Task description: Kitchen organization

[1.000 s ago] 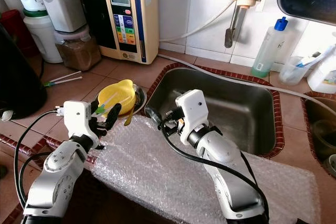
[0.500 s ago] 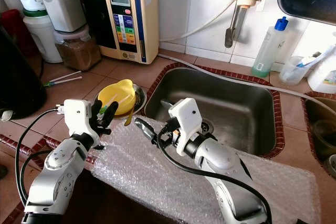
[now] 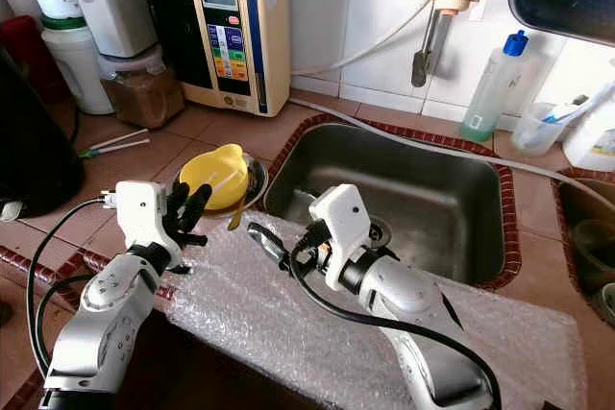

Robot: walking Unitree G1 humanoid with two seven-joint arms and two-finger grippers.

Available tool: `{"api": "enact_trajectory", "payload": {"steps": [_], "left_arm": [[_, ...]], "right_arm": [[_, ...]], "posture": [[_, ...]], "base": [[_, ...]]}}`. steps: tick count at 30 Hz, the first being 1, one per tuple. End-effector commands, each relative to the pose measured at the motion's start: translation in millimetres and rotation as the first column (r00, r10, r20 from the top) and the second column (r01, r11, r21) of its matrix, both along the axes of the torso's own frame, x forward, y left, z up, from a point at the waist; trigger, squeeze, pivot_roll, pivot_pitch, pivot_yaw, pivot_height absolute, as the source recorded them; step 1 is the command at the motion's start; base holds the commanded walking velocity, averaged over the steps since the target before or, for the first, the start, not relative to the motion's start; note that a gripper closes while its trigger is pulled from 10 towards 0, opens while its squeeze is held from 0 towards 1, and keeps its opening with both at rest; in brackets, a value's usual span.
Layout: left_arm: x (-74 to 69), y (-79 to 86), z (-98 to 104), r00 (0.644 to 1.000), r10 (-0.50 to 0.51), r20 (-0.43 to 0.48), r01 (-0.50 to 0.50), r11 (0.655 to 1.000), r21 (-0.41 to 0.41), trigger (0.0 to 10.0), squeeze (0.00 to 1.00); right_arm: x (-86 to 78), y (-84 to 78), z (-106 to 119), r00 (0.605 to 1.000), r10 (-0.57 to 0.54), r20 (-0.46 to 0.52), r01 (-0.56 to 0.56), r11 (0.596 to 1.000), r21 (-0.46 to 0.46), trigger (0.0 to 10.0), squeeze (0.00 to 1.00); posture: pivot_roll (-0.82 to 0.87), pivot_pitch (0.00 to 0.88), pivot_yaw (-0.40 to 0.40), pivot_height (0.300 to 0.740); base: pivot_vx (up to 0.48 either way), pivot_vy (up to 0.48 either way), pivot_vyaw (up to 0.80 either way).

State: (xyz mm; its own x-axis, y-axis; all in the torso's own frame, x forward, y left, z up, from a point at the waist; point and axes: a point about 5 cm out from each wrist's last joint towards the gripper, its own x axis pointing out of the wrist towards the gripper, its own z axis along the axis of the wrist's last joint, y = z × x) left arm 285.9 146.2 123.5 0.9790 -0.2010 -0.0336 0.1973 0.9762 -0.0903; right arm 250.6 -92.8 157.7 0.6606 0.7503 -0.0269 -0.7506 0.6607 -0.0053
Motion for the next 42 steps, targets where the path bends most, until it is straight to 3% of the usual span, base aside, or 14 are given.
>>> {"api": "enact_trajectory", "payload": {"steps": [1,6,8,13,19,27,33,35,39,42], "left_arm": [[1.7,0.8,5.8,1.0,0.008,0.028,-0.009,1.0,0.015,0.0,0.0],[2.2,0.5,14.5,0.996,0.013,0.09,-0.016,0.999,0.032,0.0,0.0],[3.6,2.0,28.2,0.982,0.026,0.187,-0.041,0.996,0.077,0.0,0.0],[6.1,0.3,44.1,0.962,0.015,0.273,-0.044,0.994,0.102,0.0,0.0],[10.1,-22.0,61.1,0.94,-0.077,0.331,0.086,0.996,-0.013,0.0,0.0],[12.1,-42.7,76.5,0.897,-0.189,0.4,0.235,0.97,-0.068,0.0,0.0],[7.1,-68.5,75.6,0.851,-0.336,0.403,0.405,0.909,-0.097,0.0,0.0],[6.6,-70.5,74.7,0.848,-0.348,0.4,0.416,0.905,-0.095,0.0,0.0],[2.9,-81.6,68.6,0.826,-0.403,0.394,0.468,0.88,-0.081,0.0,0.0],[2.4,-85.6,67.2,0.815,-0.425,0.393,0.488,0.87,-0.073,0.0,0.0]], "right_arm": [[-2.1,0.2,1.5,1.0,0.021,-0.001,-0.021,1.0,-0.004,10.0,0.0],[-0.8,-1.4,2.3,1.0,0.011,0.006,-0.011,1.0,-0.007,10.0,0.0],[1.9,-3.1,5.0,1.0,-0.002,0.018,0.002,1.0,0.003,10.0,0.0],[5.1,-5.8,8.5,0.999,-0.019,0.034,0.018,1.0,0.011,10.0,0.0],[21.6,-11.2,20.0,0.989,-0.126,0.08,0.121,0.991,0.059,10.0,0.0],[43.7,-25.6,33.7,0.963,-0.263,0.057,0.25,0.953,0.174,10.0,0.0],[57.3,-31.0,43.8,0.944,-0.322,-0.071,0.324,0.868,0.376,10.0,0.0],[58.2,-31.1,44.7,0.943,-0.32,-0.089,0.328,0.856,0.398,10.0,0.0],[61.7,-29.8,47.4,0.939,-0.283,-0.195,0.344,0.784,0.516,10.0,0.0],[62.5,-28.1,48.9,0.939,-0.253,-0.233,0.342,0.751,0.564,10.0,0.0]], "posture": [[0.01,0.0,0.015,0.74],[0.01,0.0,0.013,0.74],[0.01,0.0,0.011,0.74],[0.01,0.0,0.009,0.74],[0.01,0.0,0.004,0.74],[0.0,0.0,-0.001,0.74],[-0.01,0.0,-0.001,0.74],[-0.01,0.0,-0.001,0.74],[-0.01,0.0,-0.001,0.74],[-0.01,0.0,-0.003,0.74]], "base": [[0.0,0.0,0.0],[0.0,0.0,0.0],[0.0,0.0,0.0],[0.0,0.0,0.0],[0.0,0.0,0.0],[0.0,0.0,0.0],[0.0,0.0,0.0],[0.0,0.0,0.0],[0.0,0.0,0.0],[0.0,0.0,0.0]]}}
